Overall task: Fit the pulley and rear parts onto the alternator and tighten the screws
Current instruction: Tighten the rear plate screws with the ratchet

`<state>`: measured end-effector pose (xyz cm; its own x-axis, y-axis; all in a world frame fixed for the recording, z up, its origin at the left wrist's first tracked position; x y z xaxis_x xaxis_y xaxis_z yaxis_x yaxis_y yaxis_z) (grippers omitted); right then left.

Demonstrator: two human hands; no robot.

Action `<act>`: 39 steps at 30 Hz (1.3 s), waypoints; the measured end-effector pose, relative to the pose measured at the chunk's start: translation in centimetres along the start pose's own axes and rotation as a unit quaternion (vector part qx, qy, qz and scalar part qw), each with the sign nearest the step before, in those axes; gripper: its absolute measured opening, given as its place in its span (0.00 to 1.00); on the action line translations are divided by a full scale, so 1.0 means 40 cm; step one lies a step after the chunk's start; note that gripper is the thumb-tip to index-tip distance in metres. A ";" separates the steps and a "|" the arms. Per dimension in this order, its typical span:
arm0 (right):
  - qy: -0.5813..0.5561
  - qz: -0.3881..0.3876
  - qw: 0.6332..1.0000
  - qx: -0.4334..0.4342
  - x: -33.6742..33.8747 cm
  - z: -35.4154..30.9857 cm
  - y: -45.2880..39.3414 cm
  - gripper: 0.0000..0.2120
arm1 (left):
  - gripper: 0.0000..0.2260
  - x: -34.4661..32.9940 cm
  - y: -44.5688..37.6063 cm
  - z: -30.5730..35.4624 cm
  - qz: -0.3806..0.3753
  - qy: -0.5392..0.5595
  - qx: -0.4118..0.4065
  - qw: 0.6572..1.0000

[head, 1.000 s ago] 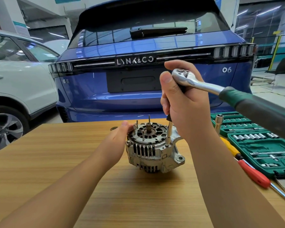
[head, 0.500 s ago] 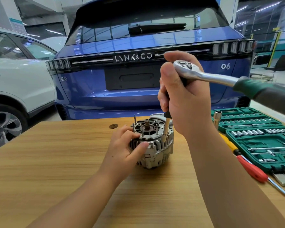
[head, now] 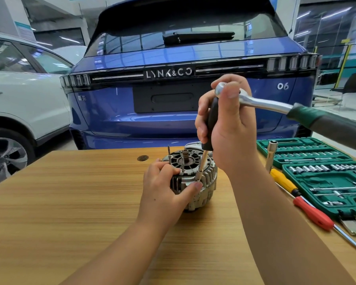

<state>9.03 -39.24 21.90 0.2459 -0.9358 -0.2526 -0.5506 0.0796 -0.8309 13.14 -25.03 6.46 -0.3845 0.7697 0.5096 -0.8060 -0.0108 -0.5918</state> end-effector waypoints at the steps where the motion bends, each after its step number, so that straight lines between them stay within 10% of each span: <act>1: 0.000 -0.002 1.000 0.001 0.000 0.001 0.000 0.18 | 0.20 -0.001 0.000 -0.001 0.000 -0.003 -0.001 1.000; 11: -0.011 -0.004 0.999 -0.036 -0.002 0.044 -0.007 0.28 | 0.19 0.003 -0.004 0.002 0.016 -0.010 -0.006 1.000; 19: -0.050 -0.001 0.984 -0.169 -0.010 0.127 -0.042 0.11 | 0.22 0.007 -0.003 0.008 0.024 -0.031 -0.025 0.999; 39: -0.105 0.013 0.930 -0.353 -0.030 0.195 -0.062 0.14 | 0.19 0.036 0.002 0.036 0.032 -0.075 -0.057 0.995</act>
<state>16.33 -35.61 20.39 0.3345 -0.8430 -0.4213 -0.9267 -0.2129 -0.3096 11.89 -24.84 8.04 -0.5025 0.6658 0.5515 -0.7251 0.0228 -0.6883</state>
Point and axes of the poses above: each hand's wrist, its own y-axis away from the middle knuckle, its own x-axis out of the back of the hand, z = x × y, the point moved 10 cm from there along -y, towards the middle knuckle, and after that the axes turned 1 degree about z, right-handed, at the moved point
